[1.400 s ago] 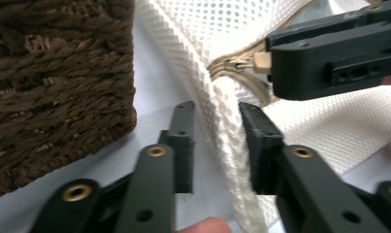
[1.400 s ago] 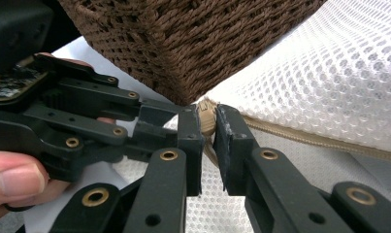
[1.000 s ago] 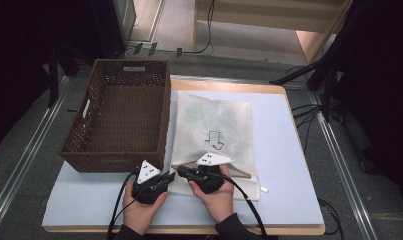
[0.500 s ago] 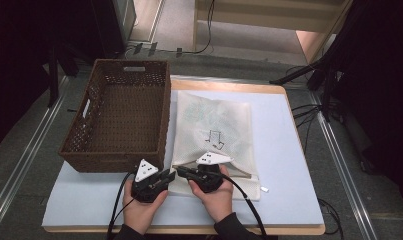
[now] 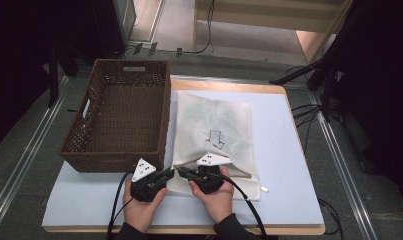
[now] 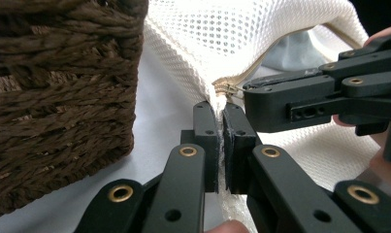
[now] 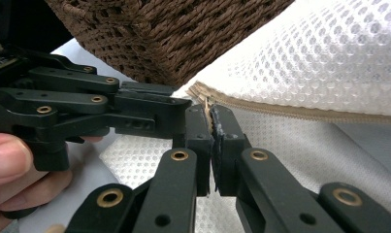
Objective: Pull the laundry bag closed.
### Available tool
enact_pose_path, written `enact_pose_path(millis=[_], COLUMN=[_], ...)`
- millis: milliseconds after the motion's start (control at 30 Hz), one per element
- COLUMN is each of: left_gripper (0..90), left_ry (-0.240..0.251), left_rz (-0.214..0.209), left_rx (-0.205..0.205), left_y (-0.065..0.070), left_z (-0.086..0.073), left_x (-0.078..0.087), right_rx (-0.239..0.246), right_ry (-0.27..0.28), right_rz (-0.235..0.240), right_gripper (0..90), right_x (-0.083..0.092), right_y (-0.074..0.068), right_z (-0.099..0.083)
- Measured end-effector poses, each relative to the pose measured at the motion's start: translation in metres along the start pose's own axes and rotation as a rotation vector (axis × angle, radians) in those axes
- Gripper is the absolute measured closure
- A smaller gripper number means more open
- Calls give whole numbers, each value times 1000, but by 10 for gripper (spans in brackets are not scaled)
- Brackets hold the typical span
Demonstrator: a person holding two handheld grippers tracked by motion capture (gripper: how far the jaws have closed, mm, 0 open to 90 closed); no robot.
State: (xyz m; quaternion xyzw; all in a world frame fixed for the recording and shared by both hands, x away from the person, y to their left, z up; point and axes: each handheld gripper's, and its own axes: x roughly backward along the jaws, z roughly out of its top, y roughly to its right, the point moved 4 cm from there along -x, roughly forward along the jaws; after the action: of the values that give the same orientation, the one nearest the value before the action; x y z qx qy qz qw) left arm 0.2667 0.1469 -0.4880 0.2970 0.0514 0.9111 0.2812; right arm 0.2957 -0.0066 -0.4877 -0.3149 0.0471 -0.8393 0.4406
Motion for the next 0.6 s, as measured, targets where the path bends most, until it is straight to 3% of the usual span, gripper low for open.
enact_pose_path(millis=[433,600], left_gripper=[873,873], left_ry=[26,37], left_rz=[8,37], left_rx=[0,-22], left_y=[1,4], left_z=[-1,-3], left_x=[1,1], right_rx=[5,16], right_ry=[-13,-23], right_rz=[-26,-37], right_gripper=[882,882], right_x=[0,-2], right_y=[1,1], right_z=[-2,-6])
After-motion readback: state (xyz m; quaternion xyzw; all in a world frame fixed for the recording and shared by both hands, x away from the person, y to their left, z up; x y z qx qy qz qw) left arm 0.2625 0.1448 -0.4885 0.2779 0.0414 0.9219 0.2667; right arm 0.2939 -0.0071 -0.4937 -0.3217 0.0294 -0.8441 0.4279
